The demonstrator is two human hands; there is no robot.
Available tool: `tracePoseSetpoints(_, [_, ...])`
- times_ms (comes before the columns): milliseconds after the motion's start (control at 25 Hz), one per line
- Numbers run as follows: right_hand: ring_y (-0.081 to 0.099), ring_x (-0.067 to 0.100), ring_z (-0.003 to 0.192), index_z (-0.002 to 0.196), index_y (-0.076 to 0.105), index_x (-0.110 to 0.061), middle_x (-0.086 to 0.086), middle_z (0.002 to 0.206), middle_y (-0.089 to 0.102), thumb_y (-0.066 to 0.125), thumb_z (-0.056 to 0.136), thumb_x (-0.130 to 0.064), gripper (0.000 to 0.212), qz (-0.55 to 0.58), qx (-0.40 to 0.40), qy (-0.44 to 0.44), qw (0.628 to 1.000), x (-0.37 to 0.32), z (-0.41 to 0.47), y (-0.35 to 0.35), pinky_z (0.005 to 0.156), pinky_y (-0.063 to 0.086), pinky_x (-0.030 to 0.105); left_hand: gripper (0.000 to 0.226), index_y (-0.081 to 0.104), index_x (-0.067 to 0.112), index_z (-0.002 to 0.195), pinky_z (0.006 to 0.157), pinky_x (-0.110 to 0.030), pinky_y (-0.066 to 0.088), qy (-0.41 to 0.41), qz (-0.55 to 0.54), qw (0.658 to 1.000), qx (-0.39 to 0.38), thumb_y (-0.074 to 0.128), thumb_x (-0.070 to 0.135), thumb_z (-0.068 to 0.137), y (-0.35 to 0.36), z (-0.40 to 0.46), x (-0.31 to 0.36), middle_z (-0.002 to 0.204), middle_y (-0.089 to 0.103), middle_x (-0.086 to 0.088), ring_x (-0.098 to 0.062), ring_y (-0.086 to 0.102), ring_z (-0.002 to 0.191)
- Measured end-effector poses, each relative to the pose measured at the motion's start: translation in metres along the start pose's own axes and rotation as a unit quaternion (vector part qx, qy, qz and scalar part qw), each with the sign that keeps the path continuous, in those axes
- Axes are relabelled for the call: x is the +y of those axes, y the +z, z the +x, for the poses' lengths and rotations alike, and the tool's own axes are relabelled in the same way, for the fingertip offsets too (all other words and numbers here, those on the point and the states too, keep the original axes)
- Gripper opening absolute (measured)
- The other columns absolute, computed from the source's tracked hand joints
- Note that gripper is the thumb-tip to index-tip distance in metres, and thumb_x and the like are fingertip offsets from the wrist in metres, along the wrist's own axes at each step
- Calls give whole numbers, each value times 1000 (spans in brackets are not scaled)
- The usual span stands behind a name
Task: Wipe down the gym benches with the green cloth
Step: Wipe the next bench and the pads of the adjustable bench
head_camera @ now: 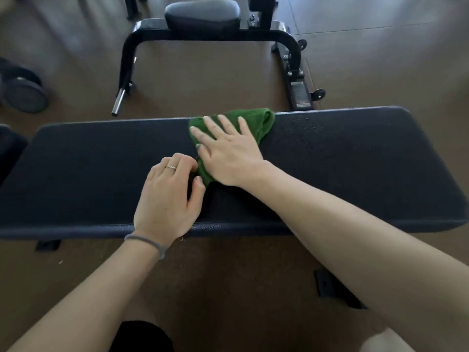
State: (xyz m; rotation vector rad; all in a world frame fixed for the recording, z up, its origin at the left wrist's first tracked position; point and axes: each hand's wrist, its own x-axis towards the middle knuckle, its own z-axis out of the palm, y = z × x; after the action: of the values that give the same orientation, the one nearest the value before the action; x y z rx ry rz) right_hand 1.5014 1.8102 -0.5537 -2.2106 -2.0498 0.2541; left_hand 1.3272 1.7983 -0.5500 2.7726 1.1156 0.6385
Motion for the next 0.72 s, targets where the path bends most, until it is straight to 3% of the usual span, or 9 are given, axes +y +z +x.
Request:
tracePoseSetpoints(120, [7,21,160,161,22,-42,-5,173,13,16,109,-45,53,4,-18,-108,994,-8,16,-7,126,0,54,19,52,10,95,80,-41,41,-34,18,999,12,44,28,95,-2,-2,1,92,55,-4,-25,49,83])
tracePoseSetpoints(200, [8,20,159,160,23,-44,-7,173,14,16,109,-48,52,1,-29,-116,993,-11,27,-10,127,-1,52,23,52,11,98,81,-41,41,-48,34,998,8,43,32,96,-2,-1,2,94,55,-4,-26,50,84])
tracePoseSetpoints(320, [12,20,159,160,25,-46,-6,172,17,18,106,-51,54,8,-2,-62,998,18,17,-10,127,2,49,25,55,12,104,87,-42,40,-39,56,998,-9,45,33,96,-1,-3,2,100,57,-4,-27,52,90])
tracePoseSetpoints(440, [26,23,153,160,27,-44,0,165,33,17,104,-51,57,-16,28,81,996,100,-9,-22,124,14,48,22,56,15,103,92,-41,40,-37,32,999,-4,44,33,96,-1,-4,3,101,56,-1,-25,52,93])
tracePoseSetpoints(520, [23,26,153,161,24,-40,2,164,33,15,104,-50,58,-16,11,160,987,130,-28,-29,125,9,51,20,56,16,102,92,-41,40,-33,25,999,-6,45,32,97,-1,-2,4,101,56,1,-24,52,93])
tracePoseSetpoints(640, [7,29,159,164,15,-36,3,172,15,15,106,-48,60,-6,3,200,980,90,-23,-22,126,-4,57,17,58,15,98,92,-42,42,-17,15,1000,-2,48,29,96,-1,0,5,98,57,1,-25,54,91])
tracePoseSetpoints(720, [4,29,159,164,14,-36,1,173,10,18,107,-47,59,-6,9,142,990,32,-18,-15,125,-4,60,14,57,14,95,89,-42,42,-7,8,1000,6,49,25,95,0,-1,5,95,57,0,-26,53,88])
